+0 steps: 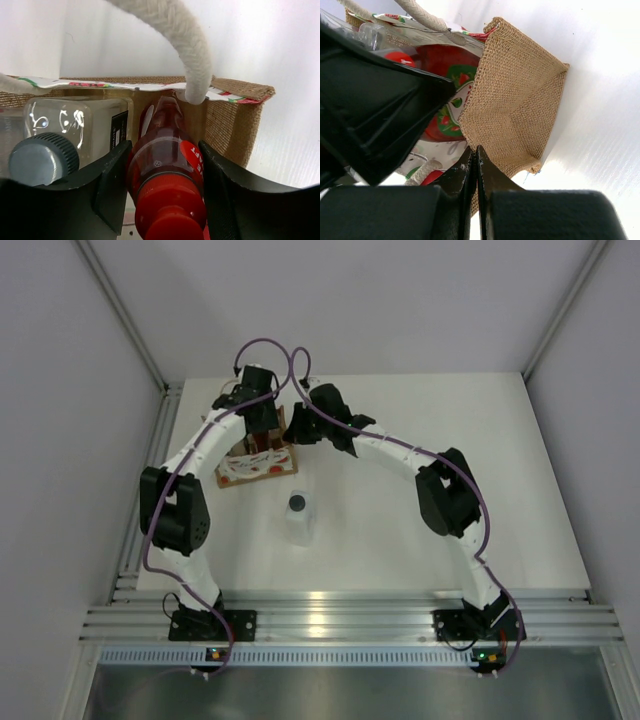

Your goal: Take the personal care products out of the canvas bag

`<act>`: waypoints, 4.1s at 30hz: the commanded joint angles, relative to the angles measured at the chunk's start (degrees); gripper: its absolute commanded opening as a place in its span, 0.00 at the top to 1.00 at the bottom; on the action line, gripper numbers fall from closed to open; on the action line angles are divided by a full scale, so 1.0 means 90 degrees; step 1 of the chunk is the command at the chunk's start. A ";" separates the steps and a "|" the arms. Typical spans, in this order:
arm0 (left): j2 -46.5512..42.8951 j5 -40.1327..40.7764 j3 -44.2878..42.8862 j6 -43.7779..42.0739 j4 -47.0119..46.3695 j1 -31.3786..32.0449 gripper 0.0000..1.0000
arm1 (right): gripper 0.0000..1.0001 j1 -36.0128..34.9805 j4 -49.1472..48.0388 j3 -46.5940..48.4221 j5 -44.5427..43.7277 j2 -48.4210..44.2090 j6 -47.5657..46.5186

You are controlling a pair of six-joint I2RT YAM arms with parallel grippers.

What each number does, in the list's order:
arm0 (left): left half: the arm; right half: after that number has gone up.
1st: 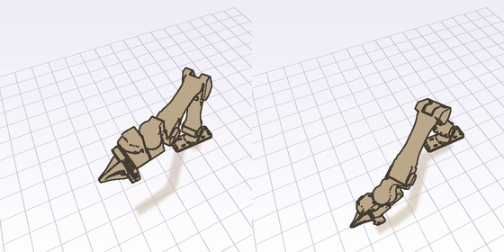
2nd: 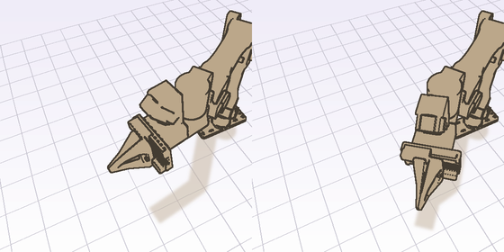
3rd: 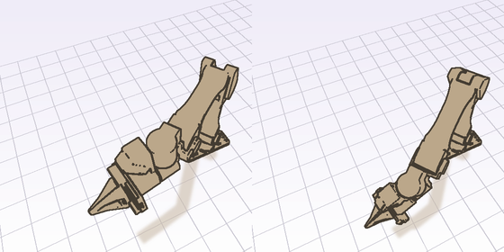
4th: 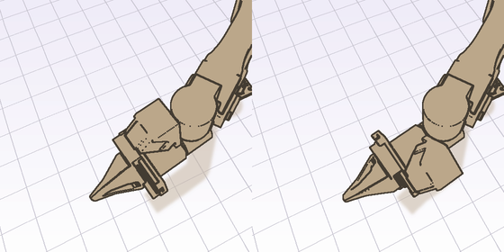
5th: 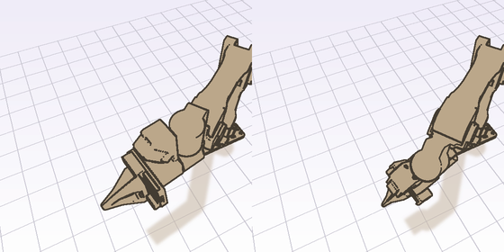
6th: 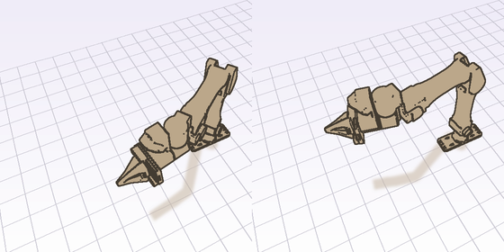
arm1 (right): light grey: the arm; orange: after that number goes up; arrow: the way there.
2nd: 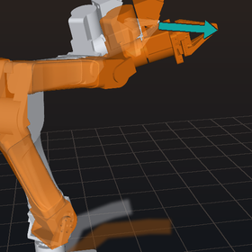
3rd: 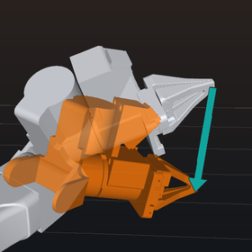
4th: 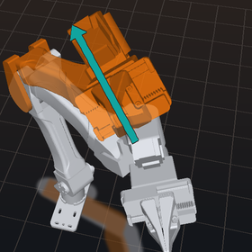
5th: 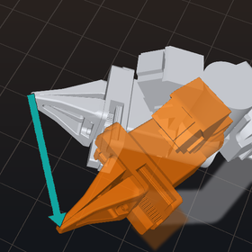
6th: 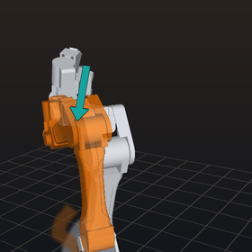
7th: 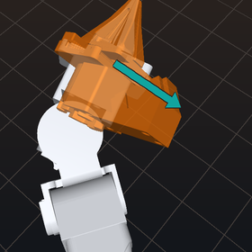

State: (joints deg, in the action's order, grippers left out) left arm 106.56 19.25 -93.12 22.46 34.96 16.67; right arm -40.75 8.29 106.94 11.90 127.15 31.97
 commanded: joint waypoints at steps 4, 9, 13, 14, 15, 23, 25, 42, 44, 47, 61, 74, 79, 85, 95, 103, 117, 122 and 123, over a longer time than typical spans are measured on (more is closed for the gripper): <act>-0.1048 0.0059 -0.0639 -0.0113 -0.0330 0.0053 1.00 | 1.00 0.0163 0.0289 0.0111 -0.0141 0.0169 -0.0183; -0.1390 0.0030 -0.0766 -0.0142 -0.0184 0.0111 1.00 | 1.00 0.0163 0.0299 0.0130 -0.0160 0.0178 -0.0173; -0.1975 0.0001 -0.0766 -0.0171 -0.0125 0.0170 1.00 | 1.00 0.0163 0.0289 0.0140 -0.0160 0.0217 -0.0163; -0.2103 -0.0038 -0.0776 -0.0181 -0.0115 0.0170 1.00 | 1.00 0.0163 0.0299 0.0140 -0.0160 0.0208 -0.0163; -0.2210 -0.0058 -0.0796 -0.0191 -0.0057 0.0189 1.00 | 1.00 0.0163 0.0299 0.0140 -0.0160 0.0208 -0.0163; -0.3460 -0.0458 -0.0874 -0.0308 0.0576 0.0375 1.00 | 1.00 0.0173 0.0299 0.0169 -0.0180 0.0208 -0.0163; -0.3743 -0.0643 -0.0786 -0.0347 0.0753 0.0394 1.00 | 1.00 0.0173 0.0299 0.0169 -0.0180 0.0208 -0.0153; -0.5756 -0.1884 0.1888 -0.0093 0.1340 0.0492 1.00 | 1.00 0.0173 0.0289 0.0062 -0.0160 -0.0007 -0.0212; -0.5805 -0.1865 0.2297 -0.0093 0.1321 0.0531 1.00 | 1.00 0.0173 0.0299 0.0062 -0.0150 -0.0026 -0.0192; -0.5835 -0.1583 0.2708 0.0053 0.1234 0.0609 1.00 | 1.00 0.0173 0.0289 0.0023 -0.0150 -0.0075 -0.0202; -0.5337 0.1356 0.4419 0.1332 -0.0378 0.2405 1.00 | 1.00 0.0163 0.0299 0.0042 -0.0131 -0.0124 -0.0065; -0.4595 0.1641 0.4741 0.1654 -0.1130 0.2699 1.00 | 1.00 0.0124 0.0299 0.0023 -0.0102 -0.0134 -0.0046; -0.4428 0.1689 0.4732 0.1694 -0.1160 0.2777 1.00 | 1.00 0.0114 0.0309 0.0003 -0.0121 -0.0134 -0.0046; -0.4418 0.1709 0.4741 0.1645 -0.1140 0.2806 0.63 | 1.00 0.0085 0.0309 -0.0007 -0.0121 -0.0163 -0.0046; -0.4770 0.2011 0.4449 0.1323 -0.1014 0.2806 0.39 | 1.00 0.0085 0.0309 -0.0016 -0.0141 -0.0173 -0.0056; -0.4741 0.2119 0.4175 0.1167 -0.0925 0.2797 0.20 | 1.00 0.0085 0.0328 0.0023 -0.0141 -0.0163 -0.0075; -0.5073 0.2685 0.2438 0.0415 -0.0281 0.2719 0.14 | 1.00 0.0085 0.0358 0.0091 -0.0150 -0.0144 -0.0114; -0.4440 0.1673 0.1813 0.0239 -0.0271 0.1395 0.13 | 1.00 0.0075 0.0358 0.0110 -0.0141 -0.0124 -0.0104; -0.4293 0.1458 0.1609 0.0229 -0.0291 0.1207 0.14 | 1.00 0.0085 0.0358 0.0111 -0.0131 -0.0115 -0.0095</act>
State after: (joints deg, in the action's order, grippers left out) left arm 63.92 37.60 -75.24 26.52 31.68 32.88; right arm -40.71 8.38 106.96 11.90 127.15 32.16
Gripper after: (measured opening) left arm 0.870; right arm 0.005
